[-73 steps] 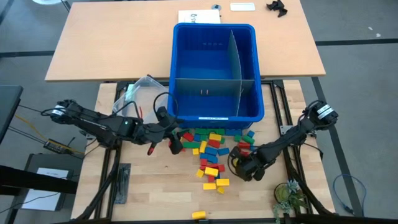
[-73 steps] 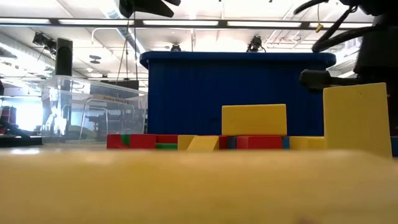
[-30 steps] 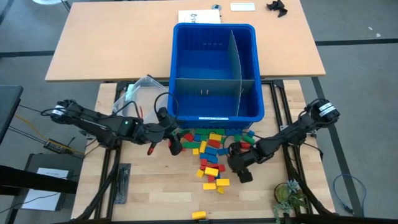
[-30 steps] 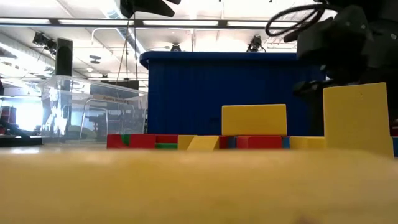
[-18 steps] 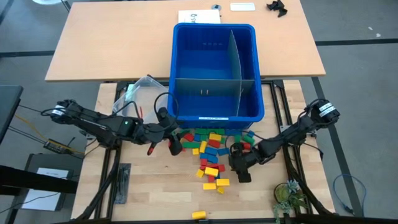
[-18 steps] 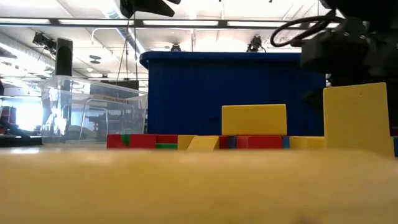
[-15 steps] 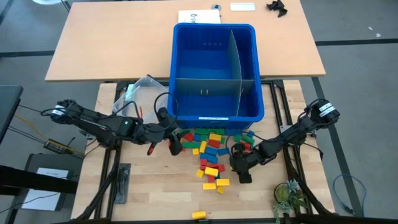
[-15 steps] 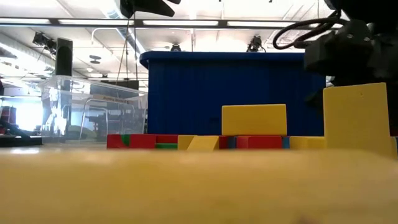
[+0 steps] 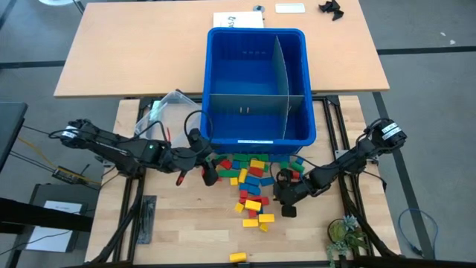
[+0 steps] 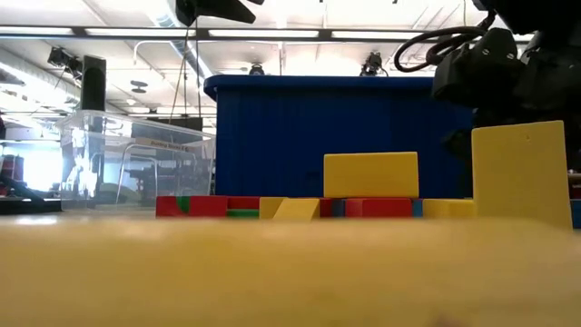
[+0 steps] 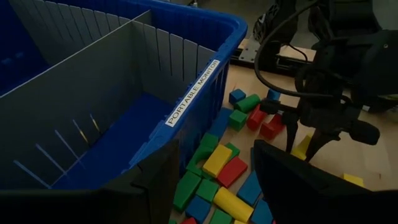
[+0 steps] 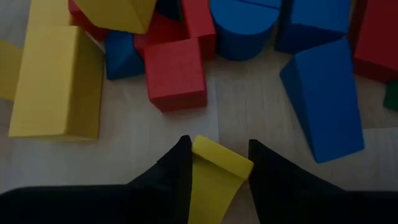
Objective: Sort blocks
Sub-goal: Put the yellow block into the blue bin
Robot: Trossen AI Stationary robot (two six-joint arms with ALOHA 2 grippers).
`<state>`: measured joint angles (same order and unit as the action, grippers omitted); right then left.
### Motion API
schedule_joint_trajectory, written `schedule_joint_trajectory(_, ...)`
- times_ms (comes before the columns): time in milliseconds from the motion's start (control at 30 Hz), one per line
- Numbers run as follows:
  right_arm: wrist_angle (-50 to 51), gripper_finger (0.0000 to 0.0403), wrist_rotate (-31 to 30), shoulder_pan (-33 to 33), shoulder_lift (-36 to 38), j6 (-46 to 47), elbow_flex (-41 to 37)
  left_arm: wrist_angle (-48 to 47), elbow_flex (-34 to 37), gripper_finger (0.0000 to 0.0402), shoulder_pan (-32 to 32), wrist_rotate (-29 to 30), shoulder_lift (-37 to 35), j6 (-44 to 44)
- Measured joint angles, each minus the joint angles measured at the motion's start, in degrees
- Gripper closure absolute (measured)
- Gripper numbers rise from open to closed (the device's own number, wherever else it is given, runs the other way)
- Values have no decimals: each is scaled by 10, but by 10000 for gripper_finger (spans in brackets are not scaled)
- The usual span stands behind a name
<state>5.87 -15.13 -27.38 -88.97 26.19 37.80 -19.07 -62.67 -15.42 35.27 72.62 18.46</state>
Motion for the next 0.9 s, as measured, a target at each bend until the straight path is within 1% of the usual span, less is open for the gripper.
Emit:
schedule_joint_trajectory(233,15,279,9,0,0,-4,13,0,0,188,0,0,0,0)
schedule_joint_trajectory(367,50,280,29,0,6,-19,45,0,0,188,0,0,0,0)
schedule_joint_trajectory(567,125,280,26,2,42,-45,107,0,0,188,0,0,0,0)
schedule_joint_trajectory(633,150,280,19,9,63,-51,125,0,0,188,0,0,0,0)
schedule_joint_trajectory(733,170,280,-10,23,102,-55,146,0,0,188,0,0,0,0)
schedule_joint_trajectory(900,187,280,-64,78,180,-74,169,0,0,188,0,0,0,0)
